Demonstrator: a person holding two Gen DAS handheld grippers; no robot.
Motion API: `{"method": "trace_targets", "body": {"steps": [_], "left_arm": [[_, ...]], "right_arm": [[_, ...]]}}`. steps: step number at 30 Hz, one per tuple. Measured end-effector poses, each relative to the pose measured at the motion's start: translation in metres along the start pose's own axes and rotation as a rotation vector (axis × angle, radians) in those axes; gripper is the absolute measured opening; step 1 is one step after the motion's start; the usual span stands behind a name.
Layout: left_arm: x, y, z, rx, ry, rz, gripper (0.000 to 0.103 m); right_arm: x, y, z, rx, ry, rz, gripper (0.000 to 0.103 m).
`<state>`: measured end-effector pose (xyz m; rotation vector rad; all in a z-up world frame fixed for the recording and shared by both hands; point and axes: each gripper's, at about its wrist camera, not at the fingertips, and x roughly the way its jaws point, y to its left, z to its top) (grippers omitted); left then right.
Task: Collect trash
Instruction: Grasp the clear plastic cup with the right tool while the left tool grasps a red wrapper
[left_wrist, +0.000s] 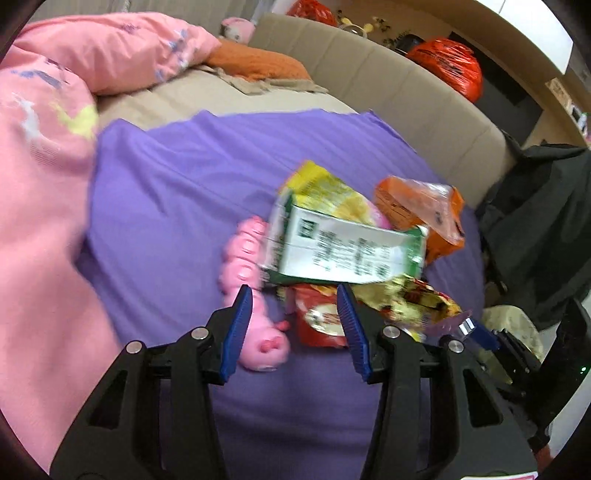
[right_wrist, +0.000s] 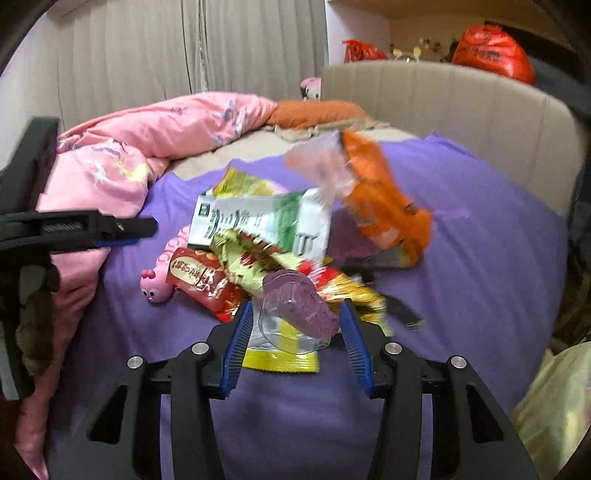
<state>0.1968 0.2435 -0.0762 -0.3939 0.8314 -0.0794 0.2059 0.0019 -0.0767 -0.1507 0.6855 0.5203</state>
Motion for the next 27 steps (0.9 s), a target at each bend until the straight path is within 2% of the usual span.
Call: {"method": "trace_targets", "body": {"steps": [2,6,8,11,13,19,20,27], "left_arm": [[0.008,-0.011,-0.005,0.037,0.018,-0.013,0.045],[0.026,-0.030,-0.013,0.118,0.032,0.050,0.045],[0.039,-0.034,-0.015,0.126,0.037,0.079,0.045],[0.052,-0.037,-0.015,0.114,0.058,0.060,0.044],[0.051,-0.041,-0.016,0.123,0.049,0.044,0.032],[0.027,-0.044,-0.008,0.141,-0.014,0.001,0.018],[0.021,-0.045,-0.006,0.151,-0.032,0.003,0.010],[-0.011,-0.053,0.004,0.178,-0.100,-0.023,0.005]], "right_arm": [[-0.015,-0.009,-0.001,-0.008,-0.023,-0.032,0.046],[-0.038,-0.032,-0.010,0.014,-0.042,-0.078,0.046],[-0.043,-0.045,-0.014,0.056,-0.035,-0.079,0.046],[-0.044,-0.056,-0.021,0.094,-0.022,-0.085,0.046],[-0.046,-0.058,-0.023,0.105,-0.019,-0.087,0.046],[-0.056,-0.057,-0.023,0.105,-0.039,-0.098,0.046],[-0.058,-0.056,-0.022,0.099,-0.045,-0.100,0.046],[-0.076,-0.051,-0.021,0.082,-0.073,-0.111,0.046]]}}
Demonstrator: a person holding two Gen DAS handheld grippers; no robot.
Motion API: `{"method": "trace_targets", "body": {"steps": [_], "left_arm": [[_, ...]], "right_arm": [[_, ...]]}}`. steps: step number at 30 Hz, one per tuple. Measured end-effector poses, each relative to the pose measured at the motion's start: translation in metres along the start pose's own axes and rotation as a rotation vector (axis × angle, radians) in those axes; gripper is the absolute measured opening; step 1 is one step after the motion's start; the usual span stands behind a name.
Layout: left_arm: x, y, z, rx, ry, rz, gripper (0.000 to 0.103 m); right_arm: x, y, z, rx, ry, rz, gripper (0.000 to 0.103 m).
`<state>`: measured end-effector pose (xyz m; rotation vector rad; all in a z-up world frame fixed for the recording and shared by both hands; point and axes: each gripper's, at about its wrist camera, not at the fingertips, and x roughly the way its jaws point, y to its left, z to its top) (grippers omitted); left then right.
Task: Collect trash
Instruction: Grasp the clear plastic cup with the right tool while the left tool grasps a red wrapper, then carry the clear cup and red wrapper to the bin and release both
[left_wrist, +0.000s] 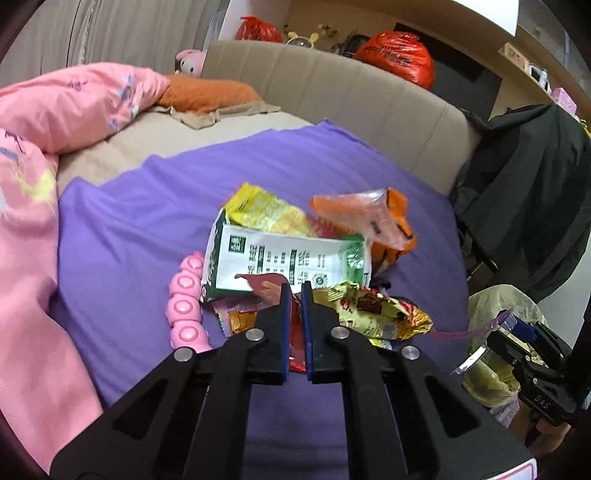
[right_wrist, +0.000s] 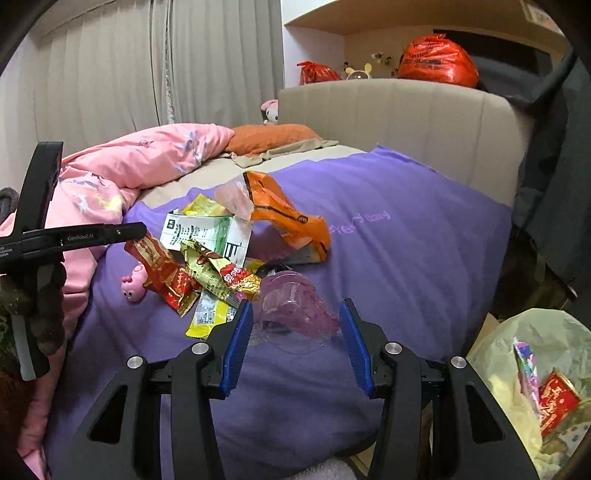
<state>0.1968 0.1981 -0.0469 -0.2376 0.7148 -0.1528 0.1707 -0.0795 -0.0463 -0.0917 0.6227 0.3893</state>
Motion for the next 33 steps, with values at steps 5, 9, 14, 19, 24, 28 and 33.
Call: {"method": "trace_targets", "body": {"steps": [5,9,14,19,24,28,33], "left_arm": [[-0.003,0.004,-0.001,-0.016,0.022,-0.065,0.005],[0.011,0.013,-0.014,-0.072,0.060,-0.038,0.012],[0.018,0.030,-0.025,-0.140,0.082,0.082,0.022],[-0.001,0.023,-0.017,-0.119,0.019,0.161,0.003],[-0.032,-0.006,-0.001,-0.055,-0.068,0.168,0.002],[-0.055,-0.041,0.012,0.006,-0.128,0.159,0.002],[-0.081,-0.102,0.021,0.120,-0.192,0.138,0.002]], "right_arm": [[-0.012,0.000,0.000,0.007,-0.017,0.010,0.046],[-0.016,0.003,-0.003,0.007,-0.018,0.027,0.046],[-0.014,0.005,-0.005,-0.038,-0.009,0.040,0.046],[-0.018,0.001,0.001,-0.075,-0.020,0.045,0.046],[-0.027,-0.008,0.009,-0.093,-0.034,0.061,0.046],[-0.036,-0.015,0.014,-0.097,-0.052,0.071,0.046],[-0.060,-0.030,0.023,-0.105,-0.108,0.054,0.046]]}}
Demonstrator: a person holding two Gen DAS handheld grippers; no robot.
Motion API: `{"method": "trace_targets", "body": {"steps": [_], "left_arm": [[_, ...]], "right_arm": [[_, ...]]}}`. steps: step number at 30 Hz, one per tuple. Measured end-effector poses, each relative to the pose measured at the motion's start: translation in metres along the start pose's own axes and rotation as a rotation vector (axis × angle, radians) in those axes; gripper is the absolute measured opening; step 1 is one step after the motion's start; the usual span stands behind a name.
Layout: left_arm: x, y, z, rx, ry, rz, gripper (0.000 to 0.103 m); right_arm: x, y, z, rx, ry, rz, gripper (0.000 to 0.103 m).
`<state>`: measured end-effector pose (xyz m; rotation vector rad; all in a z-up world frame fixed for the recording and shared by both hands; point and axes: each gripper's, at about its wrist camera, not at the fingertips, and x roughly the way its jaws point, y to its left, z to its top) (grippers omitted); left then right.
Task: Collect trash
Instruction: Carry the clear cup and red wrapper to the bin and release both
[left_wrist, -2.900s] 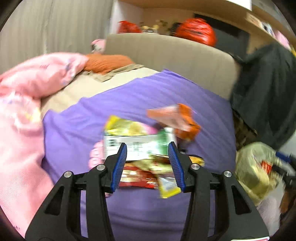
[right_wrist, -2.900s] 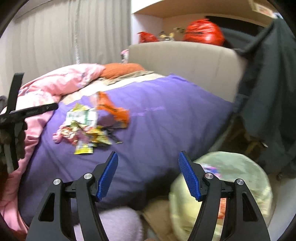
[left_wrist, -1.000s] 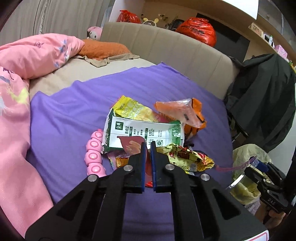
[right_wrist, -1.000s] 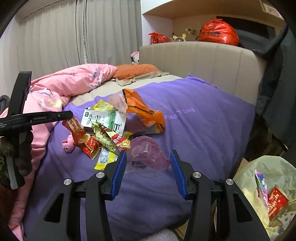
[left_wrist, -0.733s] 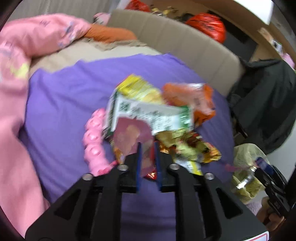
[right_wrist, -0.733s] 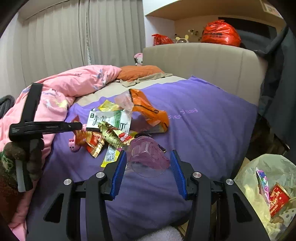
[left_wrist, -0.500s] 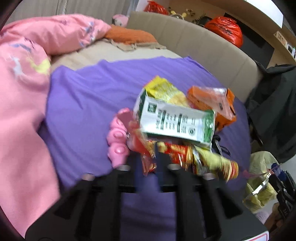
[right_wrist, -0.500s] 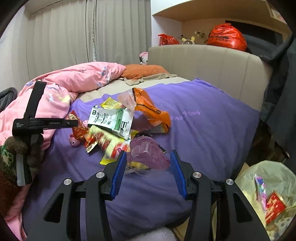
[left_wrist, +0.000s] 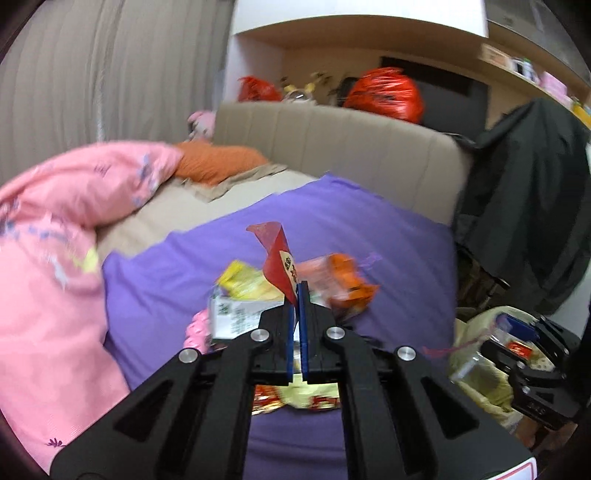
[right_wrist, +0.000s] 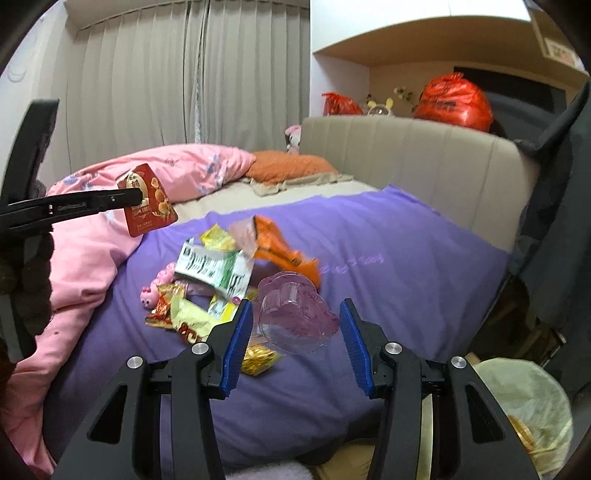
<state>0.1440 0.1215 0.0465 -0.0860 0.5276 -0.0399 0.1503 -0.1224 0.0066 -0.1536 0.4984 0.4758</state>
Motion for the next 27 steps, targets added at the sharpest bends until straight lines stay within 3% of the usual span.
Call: {"method": "trace_targets", "body": {"steps": [13,20,27], "left_arm": [[-0.026,-0.170,-0.003,0.220,-0.011,-0.197,0.002],[-0.018,-0.270,-0.032,0.324,0.039,-0.343,0.002],[-0.002,-0.324,-0.051,0.376,0.091,-0.411,0.002]], "right_arm": [[-0.106,-0.088,-0.007,0.038,-0.134,-0.201,0.046],[-0.157,-0.146,-0.037,0.078,-0.133,-0.320,0.046],[-0.178,-0.189,-0.067,0.124,-0.108,-0.390,0.046]]}}
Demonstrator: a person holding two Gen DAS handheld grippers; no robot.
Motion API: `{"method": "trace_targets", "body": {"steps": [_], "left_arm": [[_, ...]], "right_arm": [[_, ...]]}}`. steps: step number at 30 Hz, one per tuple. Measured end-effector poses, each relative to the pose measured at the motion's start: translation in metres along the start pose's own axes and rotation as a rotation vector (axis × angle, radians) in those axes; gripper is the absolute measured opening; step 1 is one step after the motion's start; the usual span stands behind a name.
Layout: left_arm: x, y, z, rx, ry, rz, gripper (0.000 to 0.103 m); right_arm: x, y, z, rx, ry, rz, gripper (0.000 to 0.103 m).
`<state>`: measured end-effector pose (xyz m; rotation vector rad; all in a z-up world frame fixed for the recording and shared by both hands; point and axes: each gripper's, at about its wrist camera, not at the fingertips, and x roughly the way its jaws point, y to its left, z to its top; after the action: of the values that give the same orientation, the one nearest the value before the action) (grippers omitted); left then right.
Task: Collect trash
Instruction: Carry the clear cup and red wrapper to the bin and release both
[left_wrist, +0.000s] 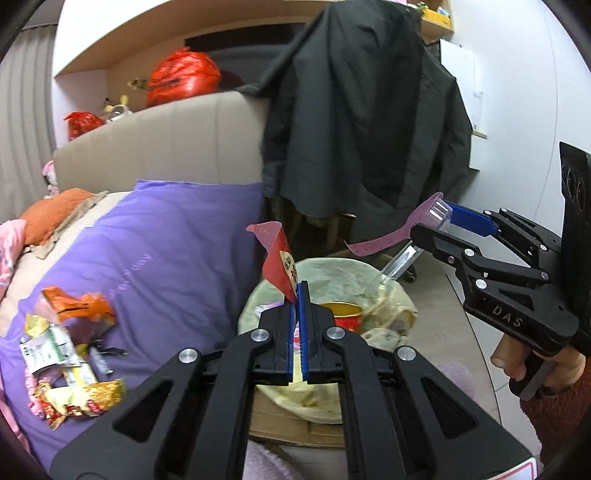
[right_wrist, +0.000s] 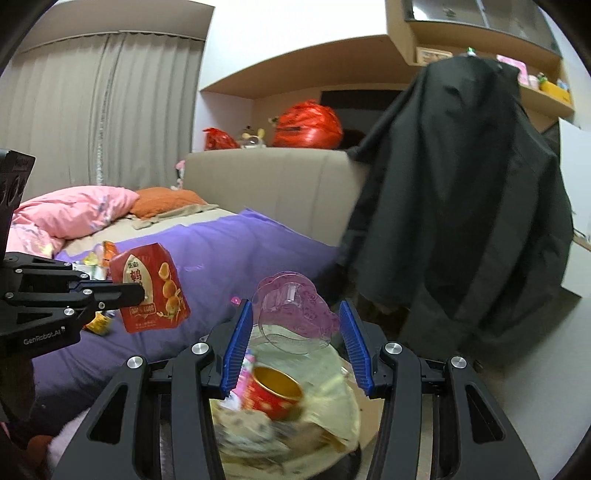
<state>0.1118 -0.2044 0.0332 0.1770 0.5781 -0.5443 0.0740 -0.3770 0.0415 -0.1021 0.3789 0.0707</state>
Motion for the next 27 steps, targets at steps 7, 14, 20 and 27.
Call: {"method": "trace_targets", "body": {"steps": [7,14,20,27], "left_arm": [[0.032,-0.010,-0.002,-0.030,0.069,-0.113,0.002],[0.105,0.015,-0.023,-0.108,0.211,-0.231,0.002],[0.158,0.021,-0.052,-0.074,0.339,-0.183,0.002],[0.170,0.031,-0.064,-0.057,0.346,-0.181,0.002]], "right_arm": [[0.009,-0.022,-0.017,0.023,0.033,0.001,0.046],[0.035,-0.019,-0.022,-0.017,0.085,0.022,0.046],[0.074,-0.008,-0.032,-0.074,0.173,0.046,0.046],[0.118,-0.001,-0.050,-0.098,0.297,0.079,0.046]]}}
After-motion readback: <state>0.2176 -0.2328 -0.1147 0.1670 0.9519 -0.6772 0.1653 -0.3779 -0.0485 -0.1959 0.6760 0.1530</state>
